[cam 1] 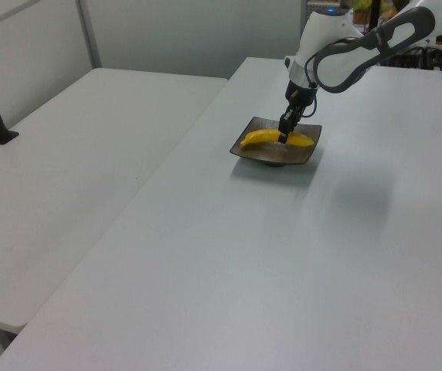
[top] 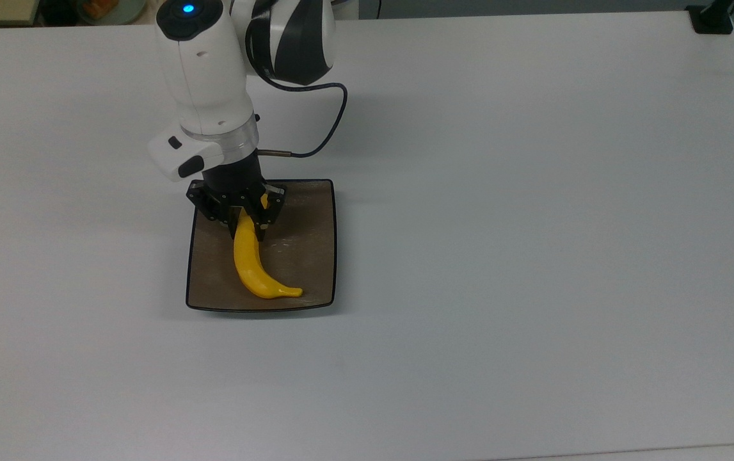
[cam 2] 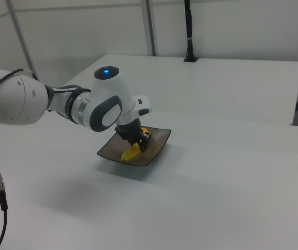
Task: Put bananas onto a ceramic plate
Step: 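Lower the banana onto the plate's surface, then open the gripper to release the banana on the plate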
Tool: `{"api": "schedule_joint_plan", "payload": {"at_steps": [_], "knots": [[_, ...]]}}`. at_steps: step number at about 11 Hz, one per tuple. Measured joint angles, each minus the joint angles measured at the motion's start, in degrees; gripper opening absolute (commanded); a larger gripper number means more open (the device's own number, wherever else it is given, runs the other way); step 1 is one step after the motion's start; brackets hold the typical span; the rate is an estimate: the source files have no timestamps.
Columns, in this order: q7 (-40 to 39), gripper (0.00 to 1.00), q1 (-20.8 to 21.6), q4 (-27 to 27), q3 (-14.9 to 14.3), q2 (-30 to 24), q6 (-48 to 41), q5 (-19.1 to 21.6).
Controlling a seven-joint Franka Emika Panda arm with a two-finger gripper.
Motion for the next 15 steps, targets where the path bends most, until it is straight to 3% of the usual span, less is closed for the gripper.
{"api": "schedule_joint_plan", "payload": {"at_steps": [2, 4, 5, 13, 15], "knots": [[0.1, 0.52, 0.0, 0.0, 0.0, 0.0, 0.0, 0.1], [0.1, 0.74, 0.0, 0.0, 0.0, 0.0, 0.0, 0.1], [0.1, 1.0, 0.0, 0.0, 0.0, 0.0, 0.0, 0.1], [0.1, 1.0, 0.4, 0.6, 0.1, -0.8, 0.0, 0.1], [0.1, 1.0, 0.5, 1.9, -0.2, -3.9, -5.4, 0.1]]}}
